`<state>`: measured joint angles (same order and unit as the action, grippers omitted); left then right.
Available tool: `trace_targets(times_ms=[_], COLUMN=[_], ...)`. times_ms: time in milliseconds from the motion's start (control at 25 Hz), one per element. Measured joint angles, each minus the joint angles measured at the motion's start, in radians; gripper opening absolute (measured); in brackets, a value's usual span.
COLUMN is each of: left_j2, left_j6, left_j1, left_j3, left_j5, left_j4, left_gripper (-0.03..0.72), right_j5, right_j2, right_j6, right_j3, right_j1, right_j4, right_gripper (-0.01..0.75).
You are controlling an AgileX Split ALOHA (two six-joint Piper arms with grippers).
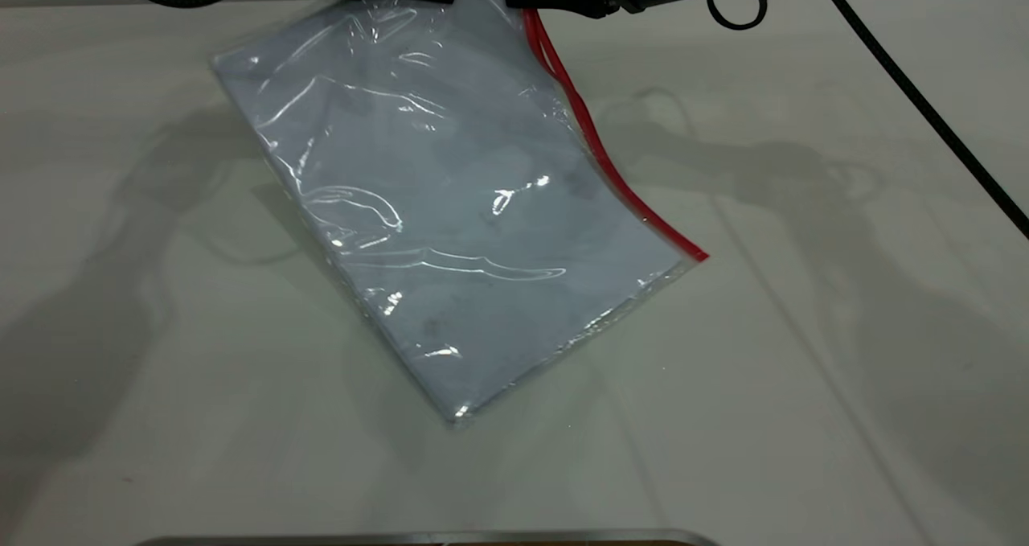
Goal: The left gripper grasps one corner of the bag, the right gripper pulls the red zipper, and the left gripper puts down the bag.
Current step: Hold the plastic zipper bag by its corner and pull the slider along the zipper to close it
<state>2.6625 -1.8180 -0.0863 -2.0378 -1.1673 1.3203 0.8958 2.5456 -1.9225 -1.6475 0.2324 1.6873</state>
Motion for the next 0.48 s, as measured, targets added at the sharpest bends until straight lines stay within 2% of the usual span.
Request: trace_targets(times_ms=[480], left_j2=[0.0], left_j6=[-0.083], left_j1=[0.009], left_j3=[0.01], left_j5=[-0.002], left_j4=[0.08], left_gripper=[0.051], right_j5=[-0.031], right_j2=[0.0], right_j6=[0.001], right_j3=[-0.005], right_j1=[0.0], right_j4=[-0.051], right_gripper=[0.044])
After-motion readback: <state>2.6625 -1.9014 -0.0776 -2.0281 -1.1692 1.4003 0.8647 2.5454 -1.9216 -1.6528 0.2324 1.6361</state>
